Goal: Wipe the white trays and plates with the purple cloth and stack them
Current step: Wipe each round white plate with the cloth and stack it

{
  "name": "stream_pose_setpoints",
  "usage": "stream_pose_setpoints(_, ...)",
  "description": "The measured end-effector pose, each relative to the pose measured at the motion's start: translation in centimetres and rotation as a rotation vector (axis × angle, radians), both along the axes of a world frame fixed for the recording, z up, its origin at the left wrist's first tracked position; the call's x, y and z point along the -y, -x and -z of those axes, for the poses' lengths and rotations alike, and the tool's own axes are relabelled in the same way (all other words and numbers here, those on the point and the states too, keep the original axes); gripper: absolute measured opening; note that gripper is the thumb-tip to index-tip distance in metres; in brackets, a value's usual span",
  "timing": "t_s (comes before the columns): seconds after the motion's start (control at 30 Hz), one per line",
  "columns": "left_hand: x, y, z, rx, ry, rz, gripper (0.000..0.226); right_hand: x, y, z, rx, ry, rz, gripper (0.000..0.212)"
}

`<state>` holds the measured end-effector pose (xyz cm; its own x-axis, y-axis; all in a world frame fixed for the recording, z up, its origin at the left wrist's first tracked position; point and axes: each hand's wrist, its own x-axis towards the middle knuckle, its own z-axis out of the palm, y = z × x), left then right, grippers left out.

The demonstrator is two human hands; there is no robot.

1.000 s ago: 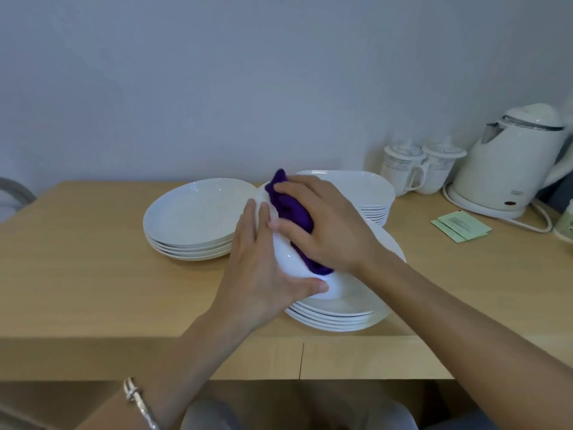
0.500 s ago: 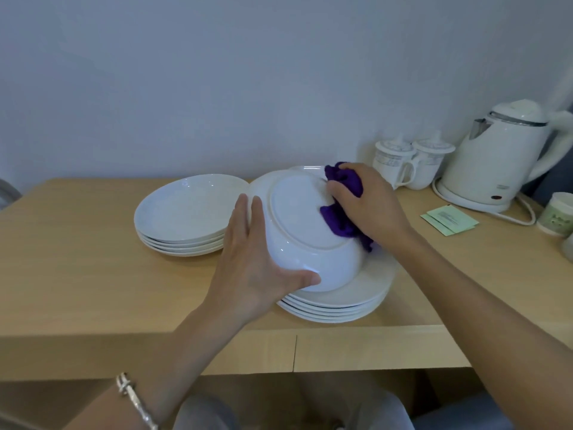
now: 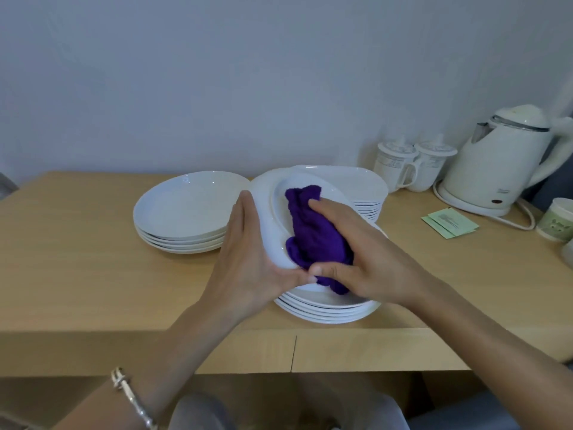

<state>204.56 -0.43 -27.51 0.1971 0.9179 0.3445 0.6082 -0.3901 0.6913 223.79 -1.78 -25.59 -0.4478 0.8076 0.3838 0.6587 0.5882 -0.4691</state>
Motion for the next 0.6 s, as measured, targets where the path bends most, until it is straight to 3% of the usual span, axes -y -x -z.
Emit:
stream_pose_setpoints(0.2, 0.0, 0.1, 0.3, 0.072, 0.032, 0.008, 0.131, -4.3, 5.1, -3.3, -0.064, 0.009, 0.036, 0.064)
stream_pose_setpoints(0.27, 0.1, 0.0, 0.2, 0.069, 0.024, 0.002, 0.130, -6.3, 6.6, -4.4, -0.100, 0.011, 0.107, 0.057)
stream_pose_setpoints(0.47, 0.2, -0.1, 0.2, 0.038, 0.055, -0.001, 0.145, -12.1, 2.7, -6.0, -0.211, 0.257, 0.408, 0.034)
stream_pose_setpoints(0.6, 0.1, -0.1, 0.2, 0.000, 0.022, 0.010, 0.141, -9.7, -1.9, -3.6, -0.537, 0.341, 0.426, 0.024)
